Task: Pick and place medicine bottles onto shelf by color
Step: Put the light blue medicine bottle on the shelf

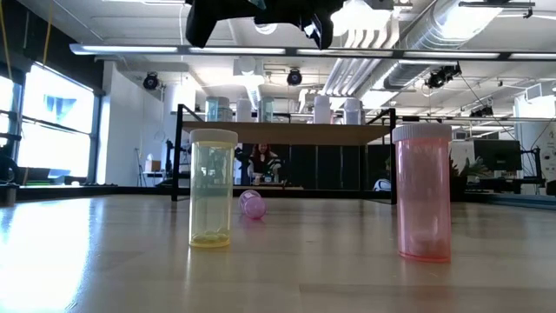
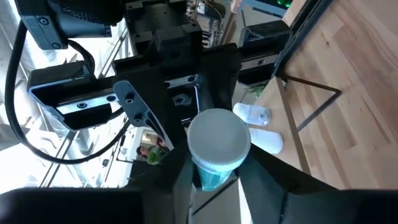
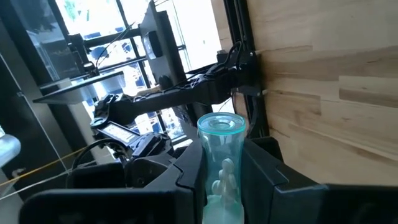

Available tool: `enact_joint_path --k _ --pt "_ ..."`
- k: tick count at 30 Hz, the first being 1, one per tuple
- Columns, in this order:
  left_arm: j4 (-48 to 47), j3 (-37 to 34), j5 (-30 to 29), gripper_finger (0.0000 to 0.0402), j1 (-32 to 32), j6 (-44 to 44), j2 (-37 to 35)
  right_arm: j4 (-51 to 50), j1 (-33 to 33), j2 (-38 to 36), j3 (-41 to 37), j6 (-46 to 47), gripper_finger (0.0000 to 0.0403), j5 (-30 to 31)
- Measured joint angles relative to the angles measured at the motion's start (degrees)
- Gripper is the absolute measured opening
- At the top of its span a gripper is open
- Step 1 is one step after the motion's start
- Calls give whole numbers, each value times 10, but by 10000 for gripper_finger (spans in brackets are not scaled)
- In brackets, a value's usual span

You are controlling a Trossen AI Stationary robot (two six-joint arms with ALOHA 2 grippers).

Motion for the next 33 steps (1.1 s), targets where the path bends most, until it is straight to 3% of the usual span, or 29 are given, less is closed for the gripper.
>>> enact_joint_path --k 6,13,20,25,33 --pt "-1 0 4 82 -1 1 0 -3 0 0 0 -7 65 -1" --pt "-2 0 5 78 0 2 0 -4 0 0 0 -48 72 2" --pt "-3 0 3 78 0 -13 1 -7 -1 0 0 -99 127 15" --pt "-4 0 -22 77 0 -46 1 -2 -11 -1 0 -128 156 12" --pt "-3 0 -69 77 0 -116 1 3 -44 -1 0 -191 163 12"
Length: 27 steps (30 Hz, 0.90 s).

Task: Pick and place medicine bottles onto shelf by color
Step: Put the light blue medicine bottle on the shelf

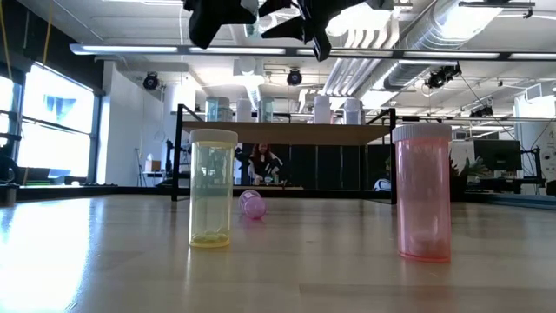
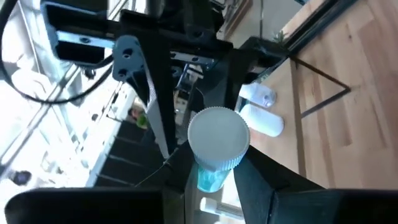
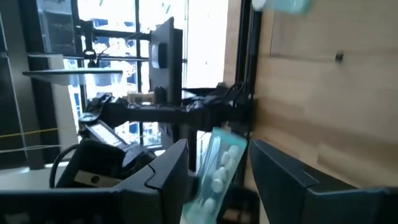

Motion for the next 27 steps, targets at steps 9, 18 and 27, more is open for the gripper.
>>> enact_joint_path --k 9,18,27 --pt "9 0 -33 77 0 -131 0 -3 -29 0 0 -126 163 9" --pt "9 0 -75 77 0 -245 0 8 -49 0 0 -286 163 17" --pt "9 0 -92 77 0 -374 0 61 -86 -1 0 -414 163 16"
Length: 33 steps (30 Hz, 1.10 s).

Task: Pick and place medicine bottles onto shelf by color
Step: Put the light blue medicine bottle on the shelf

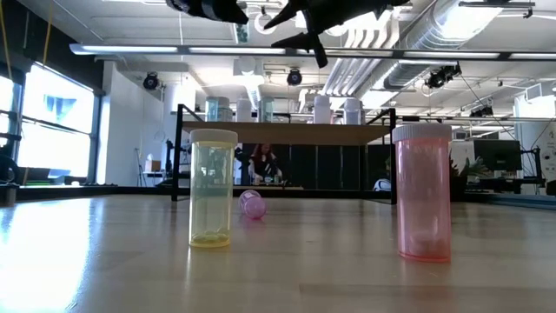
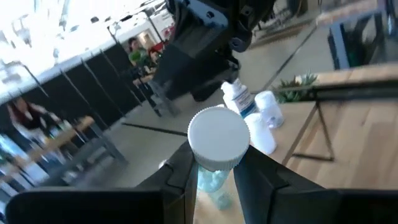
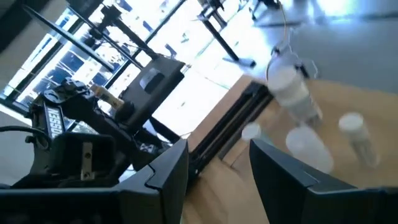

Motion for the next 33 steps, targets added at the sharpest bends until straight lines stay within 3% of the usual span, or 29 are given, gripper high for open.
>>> enact_joint_path --k 5,12,21,28,33 --pt "-2 0 12 77 0 -129 0 16 -25 -9 0 -48 163 -3" --pt "-36 0 105 77 17 -313 -1 15 -52 -33 0 -94 163 -5" --pt "-106 1 140 77 71 -375 -38 -4 -60 -55 0 -145 163 -9" --pt "-248 1 224 77 118 -440 -142 -37 -60 -60 0 -198 163 -8" --pt "-292 1 282 77 152 -442 -168 -40 -60 -60 0 -204 163 -7"
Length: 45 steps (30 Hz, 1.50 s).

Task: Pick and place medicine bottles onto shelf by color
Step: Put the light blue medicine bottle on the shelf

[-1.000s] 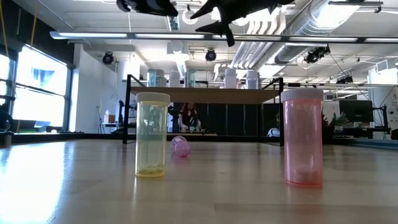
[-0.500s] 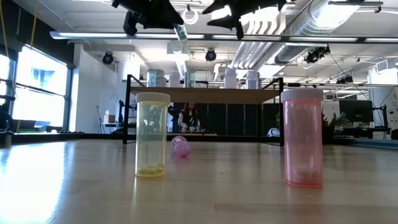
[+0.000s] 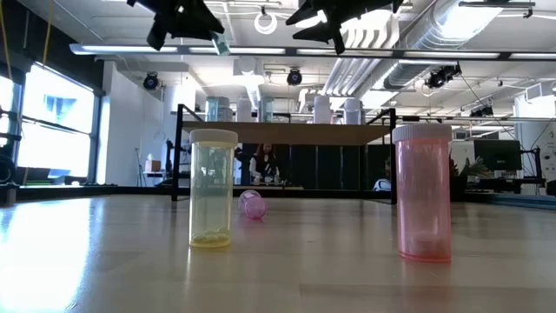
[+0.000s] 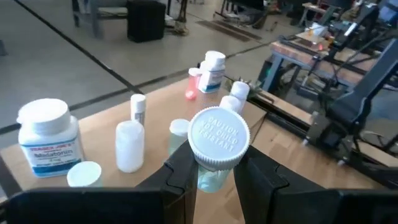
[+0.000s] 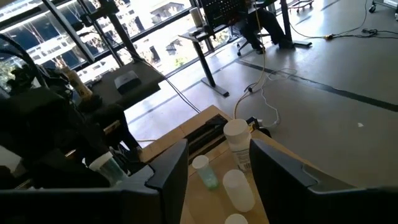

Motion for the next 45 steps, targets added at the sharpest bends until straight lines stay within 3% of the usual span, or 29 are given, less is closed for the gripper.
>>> enact_joint_path --k 5,19,25,32,45 --pt "-22 0 51 77 27 13 20 -1 0 0 0 -7 163 0" --pt "-36 0 63 77 97 57 112 -16 -34 -29 0 -11 163 3" --pt "-22 0 130 77 138 61 129 -16 -35 -29 0 -7 163 8" --pt "-7 0 167 77 161 81 156 -17 -35 -29 0 -7 163 29" --pt "0 0 155 81 164 107 164 -27 -35 -29 0 -7 163 34"
